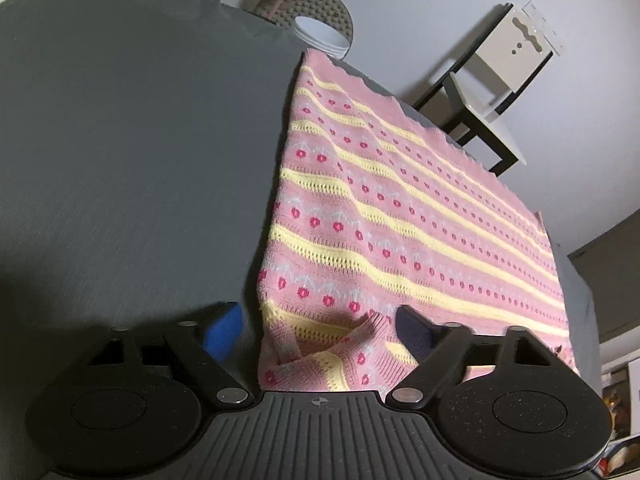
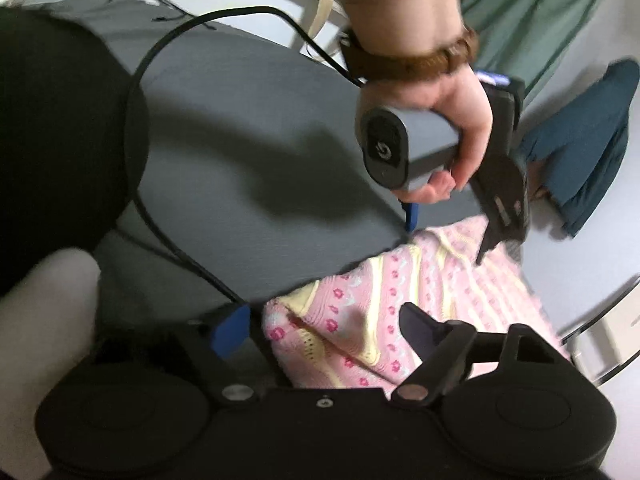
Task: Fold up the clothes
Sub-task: 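Pinch the folded cardigan edge with the left gripper while the right gripper pinches it too, then lift the pinched edge with both grippers and lay it over the cardigan body, then lower the held edge onto the cardigan with both grippers side by side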
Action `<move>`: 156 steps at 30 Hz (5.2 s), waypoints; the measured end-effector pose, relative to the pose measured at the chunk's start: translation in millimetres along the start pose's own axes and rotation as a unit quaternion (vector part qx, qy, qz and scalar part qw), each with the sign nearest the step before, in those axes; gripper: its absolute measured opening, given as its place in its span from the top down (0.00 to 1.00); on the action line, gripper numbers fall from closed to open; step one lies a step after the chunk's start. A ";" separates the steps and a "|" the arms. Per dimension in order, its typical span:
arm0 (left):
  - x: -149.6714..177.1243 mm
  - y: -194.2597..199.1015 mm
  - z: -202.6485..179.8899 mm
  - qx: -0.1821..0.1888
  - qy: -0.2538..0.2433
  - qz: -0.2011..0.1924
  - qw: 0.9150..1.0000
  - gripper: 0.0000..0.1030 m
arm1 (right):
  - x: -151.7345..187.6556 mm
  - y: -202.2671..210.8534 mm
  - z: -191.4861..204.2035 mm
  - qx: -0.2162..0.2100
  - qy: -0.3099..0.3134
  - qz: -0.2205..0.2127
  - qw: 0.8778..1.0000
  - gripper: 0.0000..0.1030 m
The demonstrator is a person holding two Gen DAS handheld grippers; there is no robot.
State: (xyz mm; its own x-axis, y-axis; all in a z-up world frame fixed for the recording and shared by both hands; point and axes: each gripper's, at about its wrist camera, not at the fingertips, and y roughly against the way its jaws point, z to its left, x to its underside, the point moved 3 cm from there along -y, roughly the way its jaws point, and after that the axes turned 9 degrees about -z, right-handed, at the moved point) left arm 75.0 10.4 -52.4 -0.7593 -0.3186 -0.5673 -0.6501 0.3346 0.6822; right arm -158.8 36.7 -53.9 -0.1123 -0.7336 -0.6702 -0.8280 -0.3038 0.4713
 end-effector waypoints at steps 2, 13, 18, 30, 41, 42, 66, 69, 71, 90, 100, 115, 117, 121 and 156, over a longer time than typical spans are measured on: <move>0.7 -0.5 0.9 0.001 0.006 0.005 1.000 0.41 | 1.5 0.4 5.8 0.015 0.018 -0.001 1.000 0.39; -0.5 0.4 15.0 -0.016 0.044 -0.022 0.999 0.92 | -0.7 -2.1 17.5 0.061 0.049 0.000 0.997 0.77; -0.6 10.9 13.5 -0.015 0.063 -0.035 0.997 0.94 | -9.1 12.8 -1.1 0.059 0.003 0.003 0.998 0.78; -21.0 21.7 -87.9 0.054 -0.008 -0.028 0.998 0.96 | 4.3 64.0 -96.7 0.082 -0.217 0.023 0.973 0.82; 6.7 -29.9 -203.8 0.125 -0.038 0.018 0.991 0.96 | 109.3 118.3 -189.5 0.129 -0.530 0.076 0.834 0.84; 10.8 -35.1 -213.2 0.132 -0.037 0.022 0.990 0.96 | 119.1 123.0 -197.2 0.135 -0.551 0.078 0.820 0.84; 91.9 -77.0 -393.7 0.242 -0.075 0.061 0.965 0.96 | 250.2 186.8 -240.8 0.176 -0.619 0.244 0.726 0.96; 96.9 -74.6 -412.7 0.244 -0.096 0.061 0.963 0.96 | 257.5 187.1 -242.9 0.178 -0.606 0.254 0.732 0.96; 98.6 -70.3 -418.9 0.235 -0.125 0.064 0.962 0.95 | 256.1 185.6 -243.7 0.154 -0.582 0.256 0.756 0.91; 91.6 -81.5 -394.1 0.109 -0.184 0.110 0.971 0.24 | 279.8 148.6 -262.6 0.081 -0.619 0.224 0.748 0.63; 99.5 -82.3 -399.4 0.090 -0.236 0.101 0.962 0.89 | 291.9 148.0 -264.2 0.061 -0.656 0.216 0.721 0.68; 96.8 -78.9 -397.9 0.111 -0.222 0.089 0.965 0.95 | 295.6 148.4 -267.4 0.059 -0.673 0.205 0.708 0.83; 96.7 -76.6 -397.3 0.114 -0.221 0.084 0.965 0.95 | 292.8 148.2 -266.0 0.065 -0.664 0.210 0.715 0.85; 95.6 -68.1 -398.9 0.126 -0.227 0.077 0.963 0.96 | 291.8 163.4 -265.4 0.068 -0.670 0.205 0.710 0.92; 116.1 -46.0 -423.5 0.186 -0.214 0.062 0.957 0.95 | 328.3 183.7 -262.2 0.017 -0.730 0.204 0.652 0.82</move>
State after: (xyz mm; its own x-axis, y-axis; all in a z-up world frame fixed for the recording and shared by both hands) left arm 28.4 -417.6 45.7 -0.7209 0.1095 -0.6843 -0.4597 0.6634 0.5904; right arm -203.7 -419.3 -37.1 -0.7098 0.6189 -0.3364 -0.5750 -0.2331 0.7843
